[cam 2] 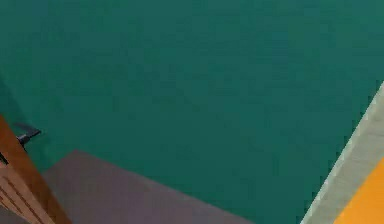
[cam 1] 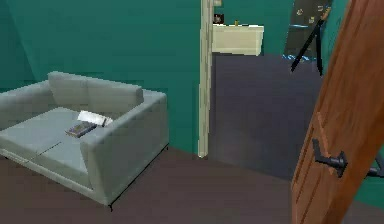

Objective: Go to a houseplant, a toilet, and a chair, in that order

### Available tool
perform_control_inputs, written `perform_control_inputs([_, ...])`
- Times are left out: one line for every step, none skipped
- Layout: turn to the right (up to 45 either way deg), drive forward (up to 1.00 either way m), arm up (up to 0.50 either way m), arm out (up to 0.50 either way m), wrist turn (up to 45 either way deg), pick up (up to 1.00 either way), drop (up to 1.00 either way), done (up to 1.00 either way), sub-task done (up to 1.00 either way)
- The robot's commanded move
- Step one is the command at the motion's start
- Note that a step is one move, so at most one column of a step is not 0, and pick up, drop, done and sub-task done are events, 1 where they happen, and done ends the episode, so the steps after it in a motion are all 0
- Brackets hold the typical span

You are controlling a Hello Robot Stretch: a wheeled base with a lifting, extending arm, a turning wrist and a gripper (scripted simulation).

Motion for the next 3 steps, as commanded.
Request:
perform_control_inputs([0.0,0.55,0.0,0.0,0.0,0.0,0.0,0.0,0.0])
perform_control_inputs([21.0,0.0,0.0,0.0,0.0,0.0,0.0,0.0,0.0])
perform_control_inputs([0.0,1.0,0.0,0.0,0.0,0.0,0.0,0.0,0.0])
